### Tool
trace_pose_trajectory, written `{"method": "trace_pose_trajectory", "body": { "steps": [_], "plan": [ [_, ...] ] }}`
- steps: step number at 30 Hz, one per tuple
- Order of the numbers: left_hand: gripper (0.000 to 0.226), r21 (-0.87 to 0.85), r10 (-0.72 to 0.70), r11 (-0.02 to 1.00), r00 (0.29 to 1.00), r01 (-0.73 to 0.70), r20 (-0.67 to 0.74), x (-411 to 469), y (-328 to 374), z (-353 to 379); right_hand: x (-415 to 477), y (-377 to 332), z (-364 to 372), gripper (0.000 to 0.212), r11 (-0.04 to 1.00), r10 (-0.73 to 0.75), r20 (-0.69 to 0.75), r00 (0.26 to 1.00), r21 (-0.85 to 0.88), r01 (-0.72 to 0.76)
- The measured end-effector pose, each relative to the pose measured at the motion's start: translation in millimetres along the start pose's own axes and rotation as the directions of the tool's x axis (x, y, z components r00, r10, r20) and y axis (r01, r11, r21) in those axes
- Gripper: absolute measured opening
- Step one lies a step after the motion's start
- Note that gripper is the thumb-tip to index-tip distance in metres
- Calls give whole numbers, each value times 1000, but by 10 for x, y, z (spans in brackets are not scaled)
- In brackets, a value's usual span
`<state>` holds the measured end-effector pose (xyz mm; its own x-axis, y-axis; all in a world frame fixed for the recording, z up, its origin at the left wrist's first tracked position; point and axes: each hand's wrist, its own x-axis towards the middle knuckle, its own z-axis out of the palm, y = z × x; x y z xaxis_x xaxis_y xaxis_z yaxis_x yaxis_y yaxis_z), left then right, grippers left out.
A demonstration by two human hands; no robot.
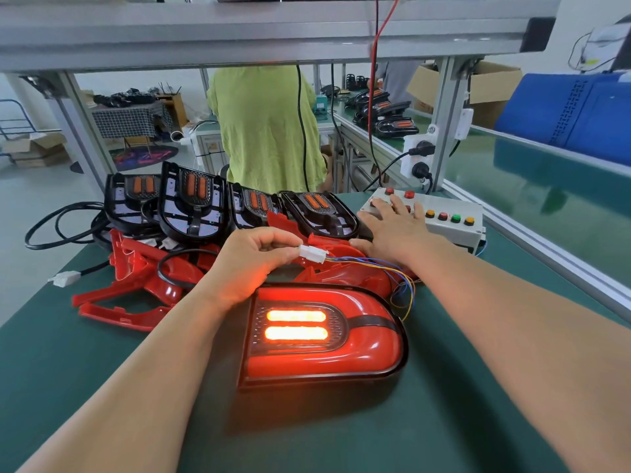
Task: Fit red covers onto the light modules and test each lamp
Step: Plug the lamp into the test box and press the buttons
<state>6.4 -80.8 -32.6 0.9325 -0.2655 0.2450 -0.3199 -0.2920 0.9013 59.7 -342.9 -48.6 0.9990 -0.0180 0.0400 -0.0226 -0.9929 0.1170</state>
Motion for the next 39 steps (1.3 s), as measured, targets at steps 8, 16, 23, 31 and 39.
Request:
{"method": "trace_pose_trajectory", "body": {
  "steps": [8,16,23,31,39],
  "plan": [
    [13,-15,7,1000,1000,-7,-4,-13,-8,25,-129,33,88,81,993,51,-160,986,118,-32],
    [15,-24,12,1000,1000,-12,-1,1,-31,14,-221,89,73,79,984,159,-180,971,112,-140],
    [16,-26,17,1000,1000,-17,1,-1,-31,12,-220,88,68,77,976,198,-119,973,113,-185],
    [14,-31,10,999,1000,-10,0,-9,-22,9,-179,124,99,78,968,220,-76,973,140,-208],
    [14,-22,6,1000,1000,-6,-3,-3,-20,11,-177,188,80,75,979,193,-101,976,92,-184]
  ]
}}
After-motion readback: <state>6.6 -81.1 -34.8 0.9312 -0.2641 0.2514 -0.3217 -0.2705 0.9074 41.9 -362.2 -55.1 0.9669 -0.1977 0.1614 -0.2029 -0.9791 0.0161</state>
